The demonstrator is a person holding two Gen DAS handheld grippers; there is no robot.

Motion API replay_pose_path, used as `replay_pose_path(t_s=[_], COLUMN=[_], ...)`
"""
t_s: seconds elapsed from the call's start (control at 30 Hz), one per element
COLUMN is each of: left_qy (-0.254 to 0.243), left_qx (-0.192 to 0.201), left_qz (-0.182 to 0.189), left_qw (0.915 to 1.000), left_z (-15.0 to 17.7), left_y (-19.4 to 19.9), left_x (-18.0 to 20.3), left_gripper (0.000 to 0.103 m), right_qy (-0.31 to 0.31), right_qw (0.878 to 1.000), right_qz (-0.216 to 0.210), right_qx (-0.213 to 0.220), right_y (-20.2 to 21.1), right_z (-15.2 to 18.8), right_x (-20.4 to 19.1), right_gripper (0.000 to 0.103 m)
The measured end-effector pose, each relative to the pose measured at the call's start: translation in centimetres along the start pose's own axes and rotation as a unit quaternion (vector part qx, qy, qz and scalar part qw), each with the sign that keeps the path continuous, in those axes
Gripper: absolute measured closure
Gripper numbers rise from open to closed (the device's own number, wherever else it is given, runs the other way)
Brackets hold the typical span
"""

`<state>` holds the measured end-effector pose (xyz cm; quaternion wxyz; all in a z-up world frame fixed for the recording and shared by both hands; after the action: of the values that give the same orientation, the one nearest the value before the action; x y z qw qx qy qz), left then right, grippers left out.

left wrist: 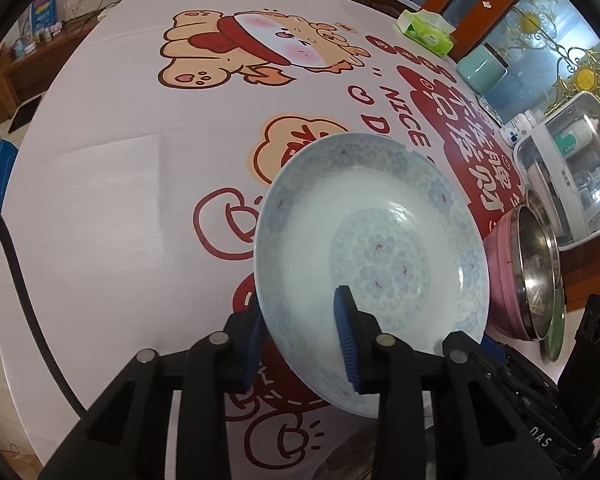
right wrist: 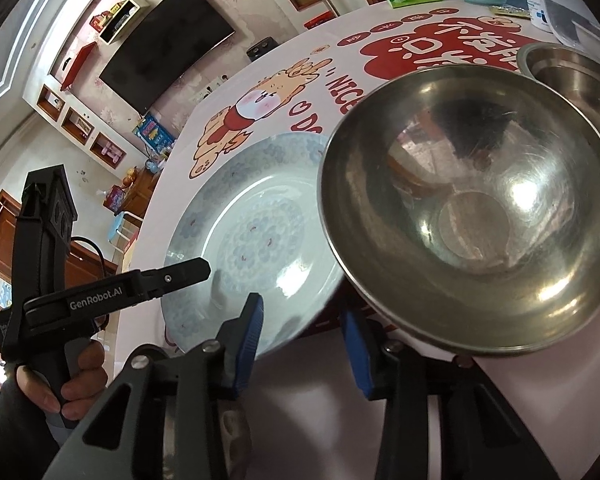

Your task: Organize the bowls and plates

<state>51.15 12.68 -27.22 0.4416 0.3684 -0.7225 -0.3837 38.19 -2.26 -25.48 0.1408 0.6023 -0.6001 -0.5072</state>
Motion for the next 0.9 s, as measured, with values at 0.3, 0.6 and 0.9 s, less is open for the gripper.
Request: replay_pose_path(t_s=[0.3, 0.6, 0.9], left_qy=[-0.007, -0.038, -0.042], left_qx=[0.02, 0.045, 0.067], left_qz=[-0.006, -0.034, -0.033], left_qw=[0.9998, 0.9977, 0.9963], left_z=[0.4, 0.8, 1.1], left_y=[0.2, 0.9, 2.6], left_x=[-0.5, 0.2, 0.3], left_gripper=[0.085, 0.085, 0.085], right_qy=[-0.004, -0.012, -0.012], right_qw=[1.0, 1.0, 0.999], right_qz=[-0.004, -0.013, -0.03], right_qx=[0.002, 0.003, 0.016], right_y=[-0.2, -0.1, 0.5], right_z=[-0.1, -0.1, -0.2], right_x=[0.4, 0.6, 0.2], right_gripper=[0.076, 0.078, 0.078])
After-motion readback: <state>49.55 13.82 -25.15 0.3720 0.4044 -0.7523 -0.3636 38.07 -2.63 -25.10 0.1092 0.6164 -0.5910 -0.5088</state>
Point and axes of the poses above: each gripper's, at about its wrist camera, not at the fingertips, and y roughly against the way its jaws point, x to its right, z to its underside, the point moved 2 cm from there along -y, roughly the way its jaws point
